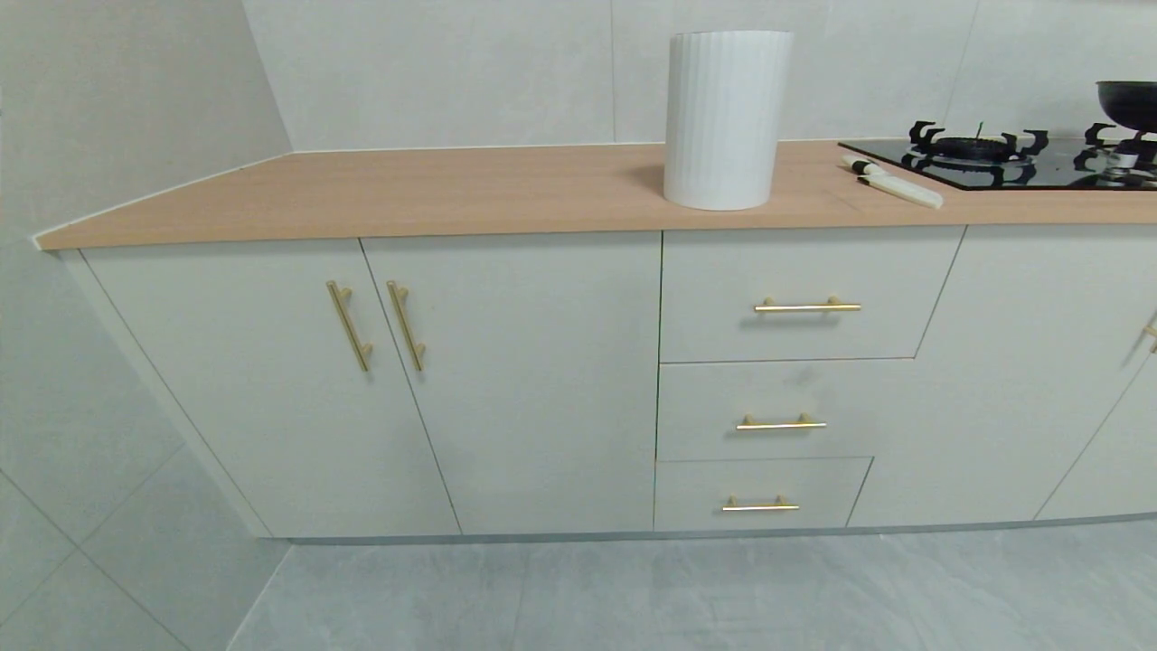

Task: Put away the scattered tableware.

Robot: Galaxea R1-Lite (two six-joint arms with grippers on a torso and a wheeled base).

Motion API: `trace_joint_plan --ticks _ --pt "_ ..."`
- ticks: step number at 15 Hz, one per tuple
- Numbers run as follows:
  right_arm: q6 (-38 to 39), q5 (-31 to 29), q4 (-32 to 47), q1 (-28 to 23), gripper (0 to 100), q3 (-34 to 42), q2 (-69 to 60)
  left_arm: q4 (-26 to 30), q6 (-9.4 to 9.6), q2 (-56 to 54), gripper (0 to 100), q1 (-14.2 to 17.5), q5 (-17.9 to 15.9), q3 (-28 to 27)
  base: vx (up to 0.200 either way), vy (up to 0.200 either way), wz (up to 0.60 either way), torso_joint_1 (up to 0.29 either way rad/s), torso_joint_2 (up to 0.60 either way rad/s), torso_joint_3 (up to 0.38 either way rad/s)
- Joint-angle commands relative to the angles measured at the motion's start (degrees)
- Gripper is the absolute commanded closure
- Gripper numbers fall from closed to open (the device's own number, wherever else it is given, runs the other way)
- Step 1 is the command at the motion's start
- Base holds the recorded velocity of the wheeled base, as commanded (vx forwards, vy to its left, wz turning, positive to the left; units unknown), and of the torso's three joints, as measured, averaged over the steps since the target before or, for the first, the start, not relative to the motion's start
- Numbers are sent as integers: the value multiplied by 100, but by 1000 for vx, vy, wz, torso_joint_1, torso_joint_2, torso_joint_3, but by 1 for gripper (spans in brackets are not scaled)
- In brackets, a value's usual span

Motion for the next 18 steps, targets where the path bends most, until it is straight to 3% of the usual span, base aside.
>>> trace_joint_plan --ticks 1,13,18 --pt "4 -18 16 0 0 0 16 -1 6 0 0 -2 1 1 0 0 0 0 0 0" --pt "4 -18 16 0 0 0 16 -1 -11 0 0 -2 10 1 0 0 0 0 0 0" --pt "4 -18 16 9 0 0 16 -1 -20 0 0 -2 27 1 200 0 0 0 -2 1"
